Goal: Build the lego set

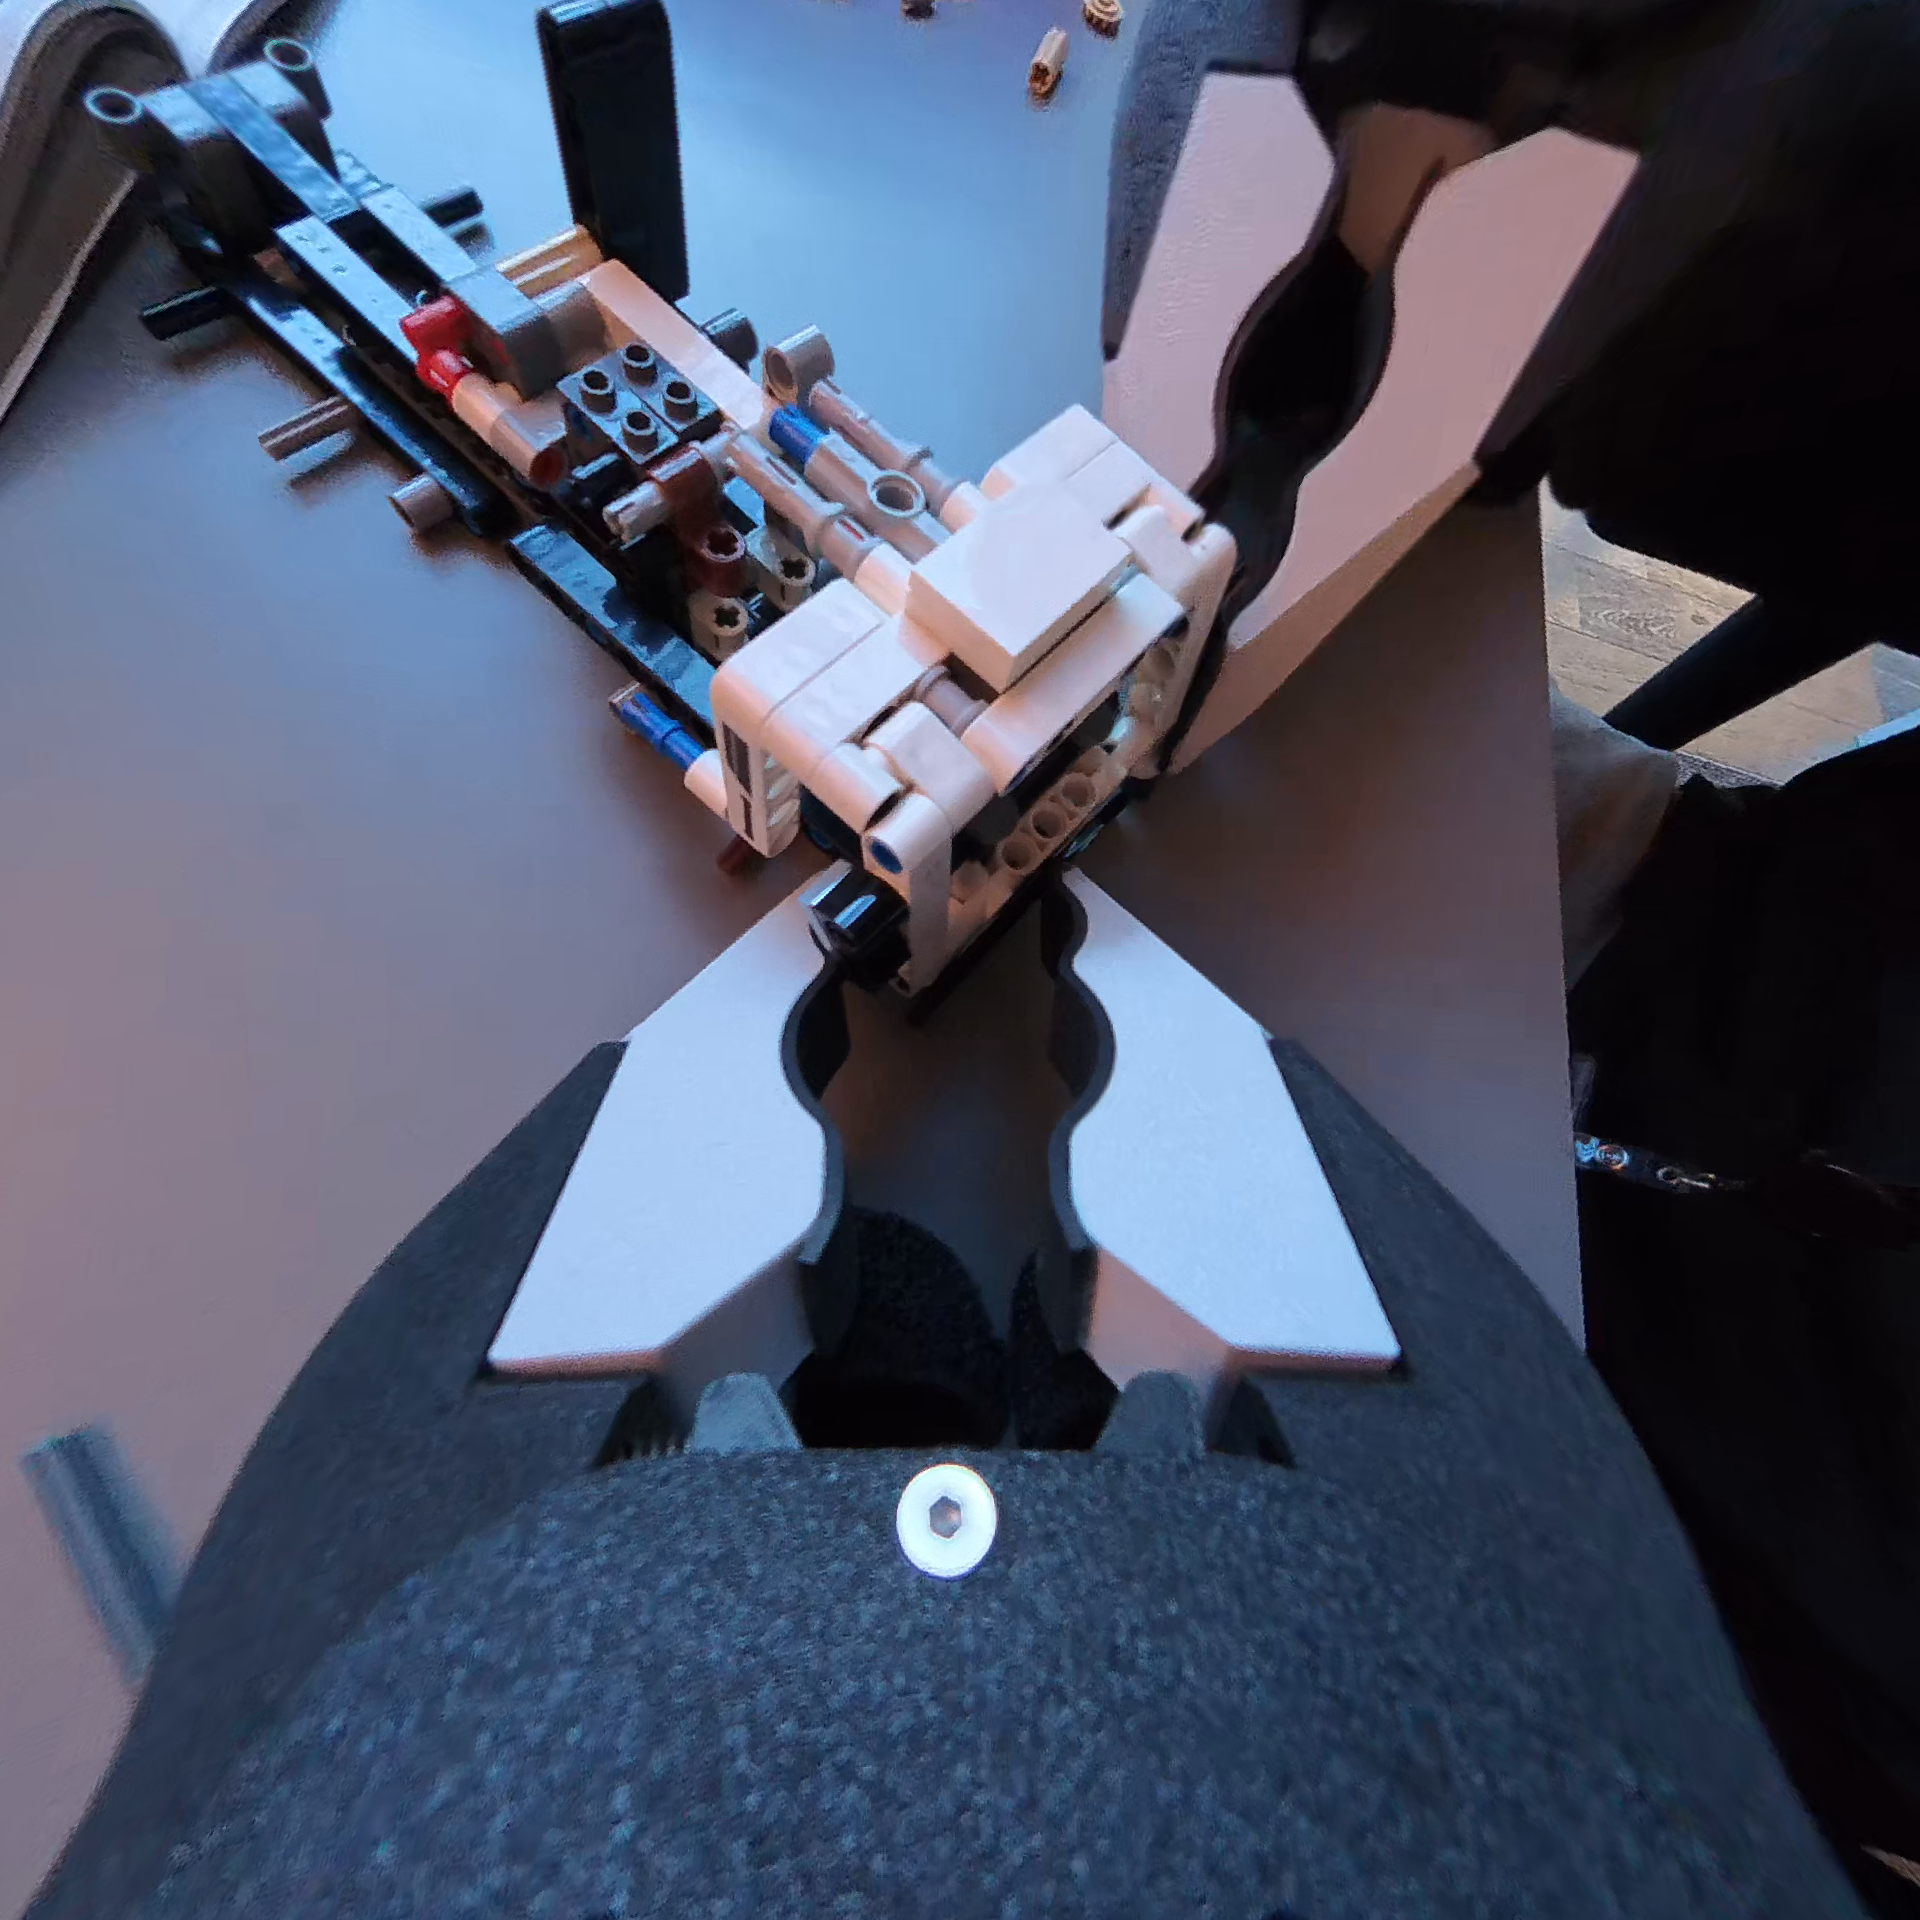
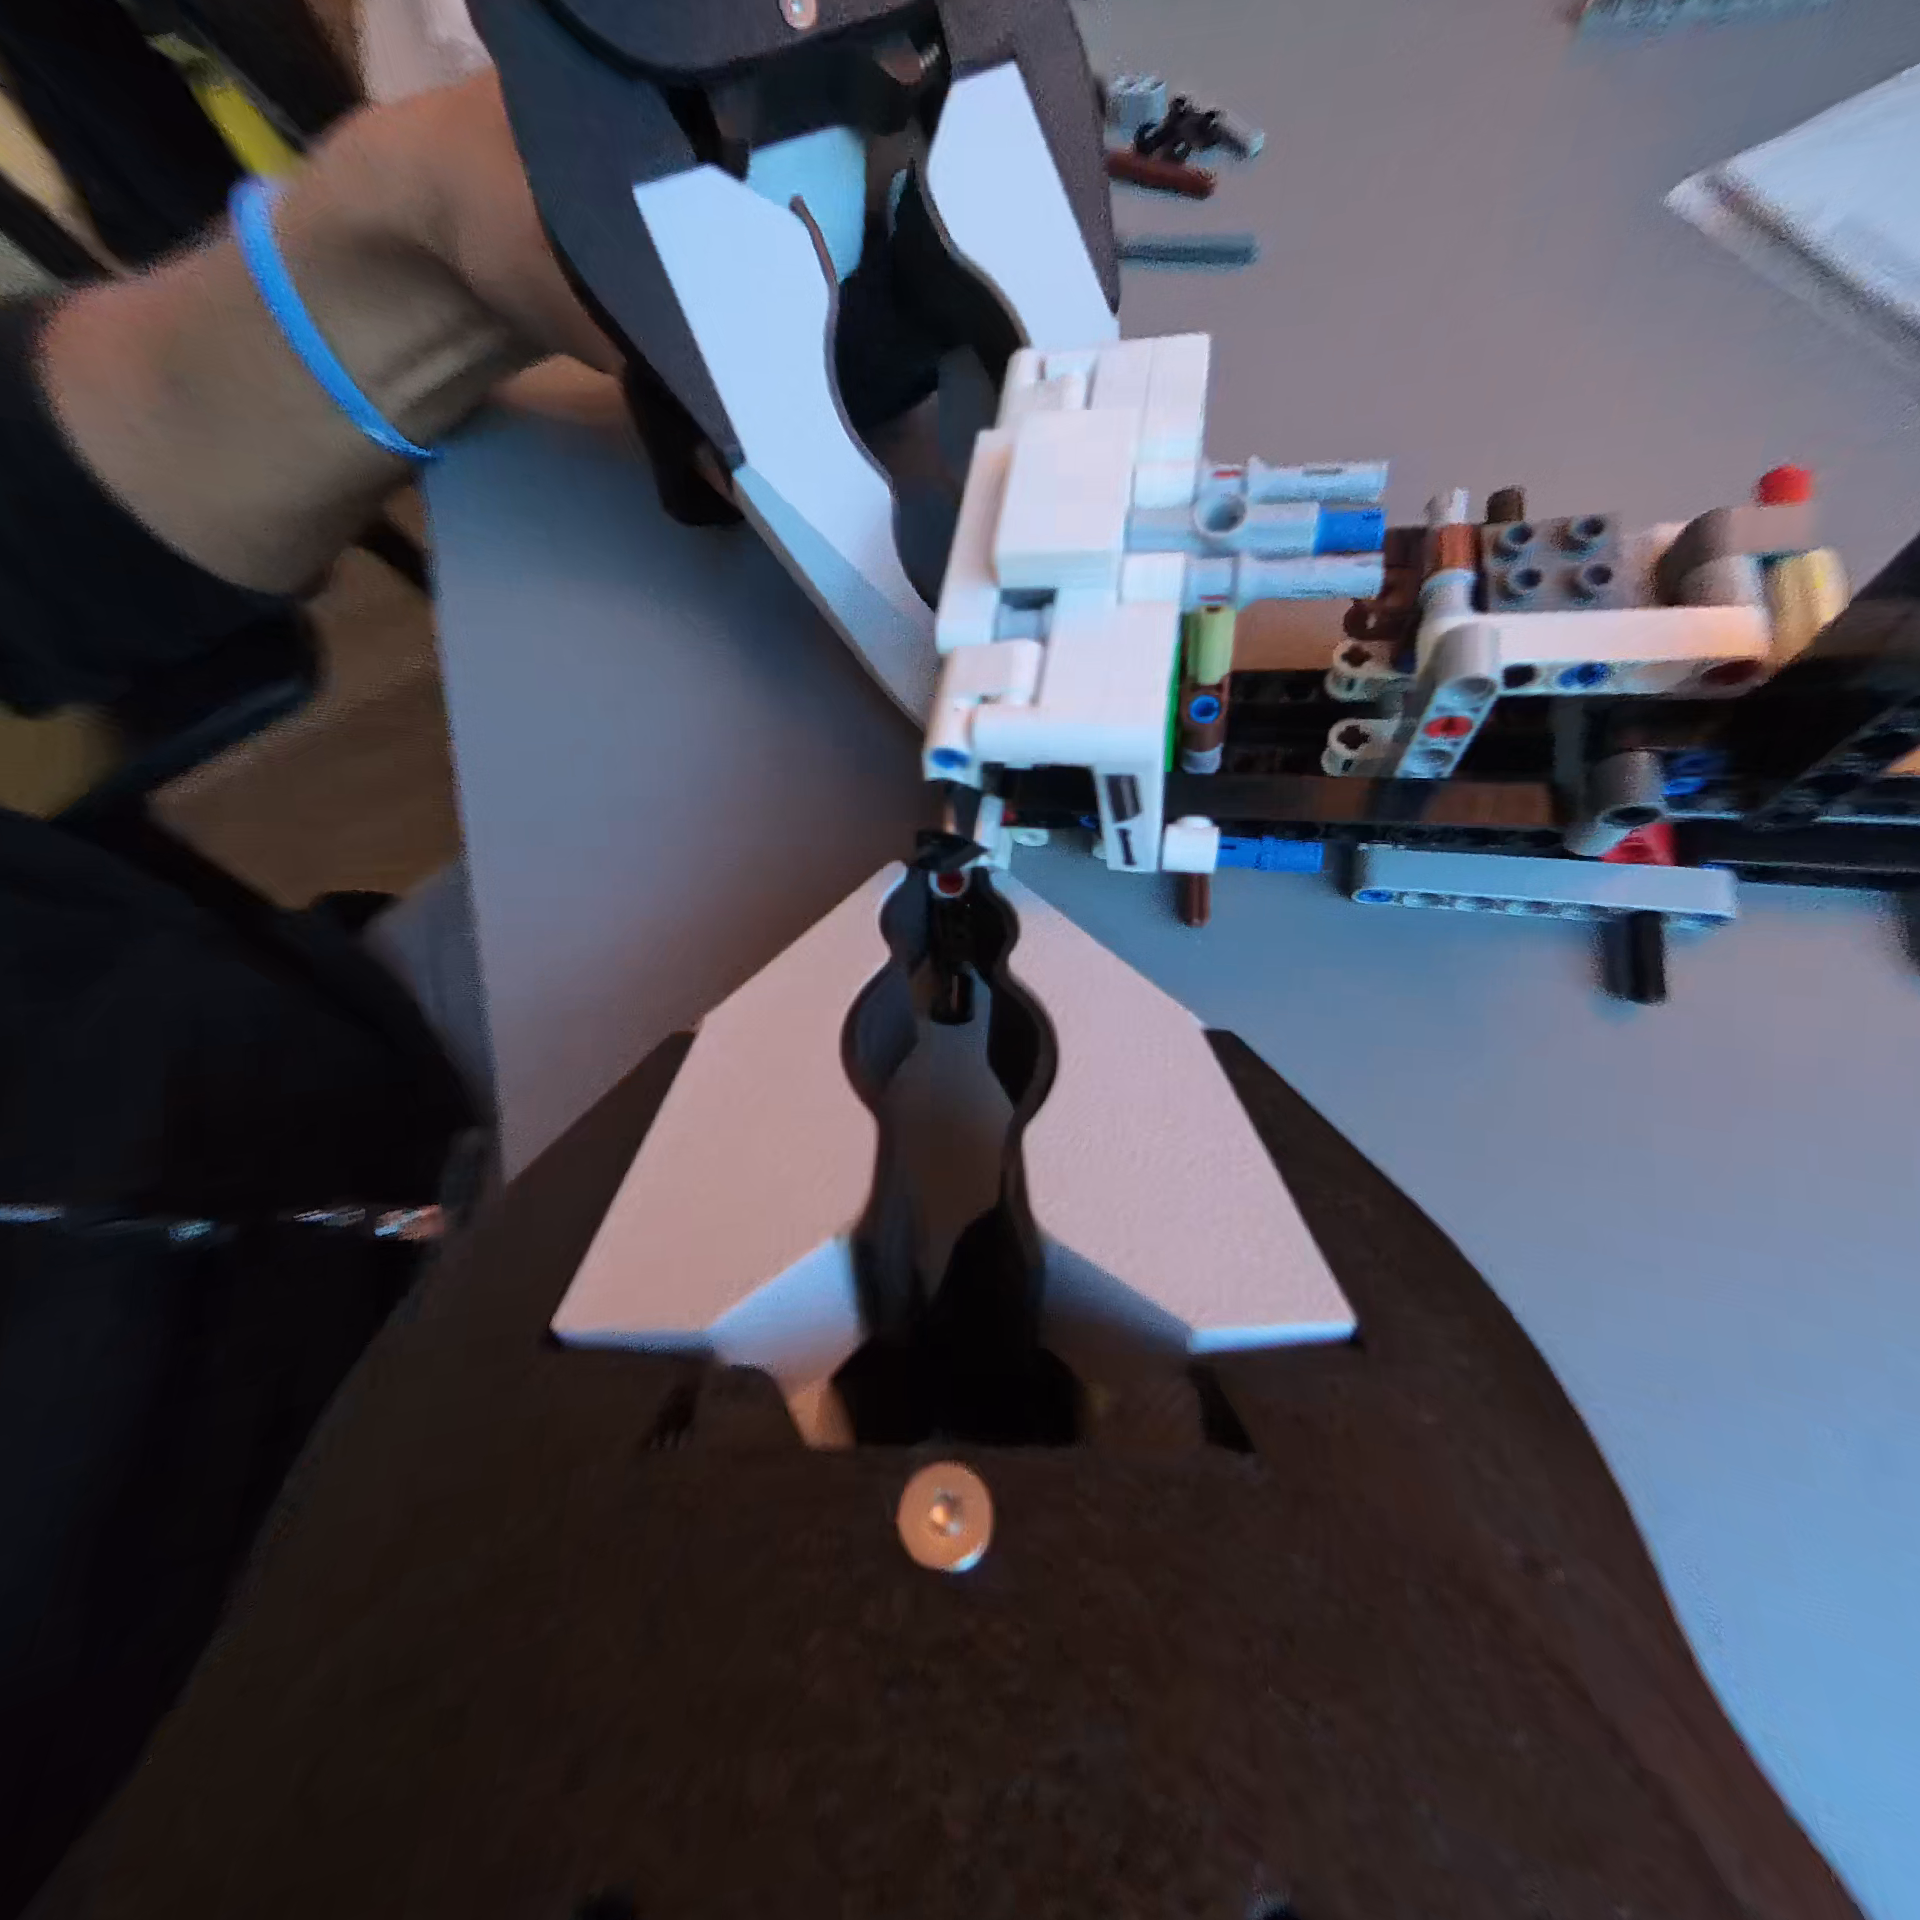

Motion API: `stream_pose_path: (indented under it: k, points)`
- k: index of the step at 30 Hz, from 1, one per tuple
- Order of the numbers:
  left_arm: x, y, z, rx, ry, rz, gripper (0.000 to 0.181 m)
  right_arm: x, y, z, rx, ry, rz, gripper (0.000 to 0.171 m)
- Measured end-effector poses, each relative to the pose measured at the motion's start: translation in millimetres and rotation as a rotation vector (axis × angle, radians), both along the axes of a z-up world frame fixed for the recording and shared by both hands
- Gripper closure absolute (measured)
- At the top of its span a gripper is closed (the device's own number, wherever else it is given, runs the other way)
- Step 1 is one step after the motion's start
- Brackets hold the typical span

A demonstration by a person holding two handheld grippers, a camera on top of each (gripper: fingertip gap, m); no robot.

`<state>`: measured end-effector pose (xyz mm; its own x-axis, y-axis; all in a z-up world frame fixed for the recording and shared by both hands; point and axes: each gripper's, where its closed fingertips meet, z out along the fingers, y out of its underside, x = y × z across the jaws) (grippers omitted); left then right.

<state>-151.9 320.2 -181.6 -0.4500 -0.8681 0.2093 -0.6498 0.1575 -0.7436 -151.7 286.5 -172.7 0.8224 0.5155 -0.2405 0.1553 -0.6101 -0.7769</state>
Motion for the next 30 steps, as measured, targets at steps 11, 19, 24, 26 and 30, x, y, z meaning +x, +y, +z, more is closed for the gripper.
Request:
stream_pose_path:
  k: [11,19,24,26,30]
  points:
    - [3.9,0.2,0.5,-0.018,0.007,0.002,0.147,3.2,1.6,-0.4,0.033,-0.055,0.081,0.165]
    - [5.0,0.8,-0.6,-0.010,0.005,0.008,0.149,6.4,3.2,1.0,0.079,-0.111,0.043,0.163]
    - [4.4,-0.2,-0.4,-0.016,0.007,0.000,0.149,11.5,3.6,-0.2,0.099,-0.159,0.013,0.151]
    - [4.3,-0.3,-0.3,-0.017,0.007,-0.001,0.149,15.3,0.4,-3.0,0.095,-0.191,-0.012,0.150]
    - [4.4,-0.5,-0.4,-0.015,0.006,-0.002,0.149,15.0,-4.0,-6.0,0.093,-0.232,-0.042,0.146]
